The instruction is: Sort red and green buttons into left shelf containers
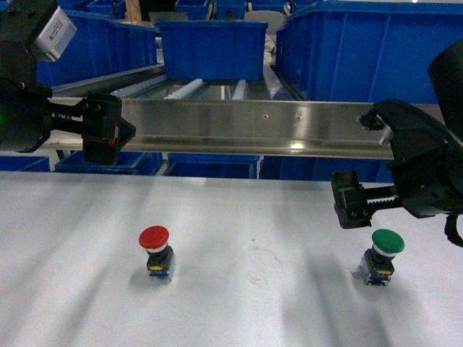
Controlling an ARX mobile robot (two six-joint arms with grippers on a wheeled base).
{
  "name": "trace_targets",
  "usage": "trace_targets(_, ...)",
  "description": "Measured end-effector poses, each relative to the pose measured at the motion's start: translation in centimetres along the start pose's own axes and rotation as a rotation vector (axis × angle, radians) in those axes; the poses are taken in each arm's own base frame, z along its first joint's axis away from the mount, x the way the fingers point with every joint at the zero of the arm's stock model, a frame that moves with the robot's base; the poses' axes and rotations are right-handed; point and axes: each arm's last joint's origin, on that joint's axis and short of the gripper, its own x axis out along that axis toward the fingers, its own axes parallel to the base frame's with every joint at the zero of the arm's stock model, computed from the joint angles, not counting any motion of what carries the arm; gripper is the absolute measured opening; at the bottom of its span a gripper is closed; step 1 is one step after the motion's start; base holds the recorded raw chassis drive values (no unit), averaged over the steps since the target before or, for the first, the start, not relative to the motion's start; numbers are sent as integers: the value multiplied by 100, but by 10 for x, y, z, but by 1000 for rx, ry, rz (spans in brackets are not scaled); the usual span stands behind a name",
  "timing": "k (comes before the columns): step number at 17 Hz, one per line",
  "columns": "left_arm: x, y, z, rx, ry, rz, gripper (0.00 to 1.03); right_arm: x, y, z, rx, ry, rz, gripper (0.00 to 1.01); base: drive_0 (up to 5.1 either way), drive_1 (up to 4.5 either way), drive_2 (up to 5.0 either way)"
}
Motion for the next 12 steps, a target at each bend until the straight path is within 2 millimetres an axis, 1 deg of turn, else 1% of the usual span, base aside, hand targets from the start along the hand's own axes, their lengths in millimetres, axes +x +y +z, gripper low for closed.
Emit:
trace_targets(2,0,0,0,0,0,-1,98,14,-4,-10,8,70,-12,98,0,0,0)
trace_targets(3,0,0,0,0,0,-1,98,16,-6,-15,15,110,-18,98,0,0,0)
trace_targets(6,0,0,0,0,0,-1,98,19,-9,-20,19,102,-38,98,0,0,0)
trace_targets(8,0,0,0,0,0,0,98,24,-10,-35,20,146,-48,98,0,0,0)
trace_targets(10,0,0,0,0,0,-1,98,33,-8,-48,17,179,-68,98,0,0,0)
trace_targets(12,0,0,0,0,0,0,98,35,-2,-56,12,175,-76,98,0,0,0)
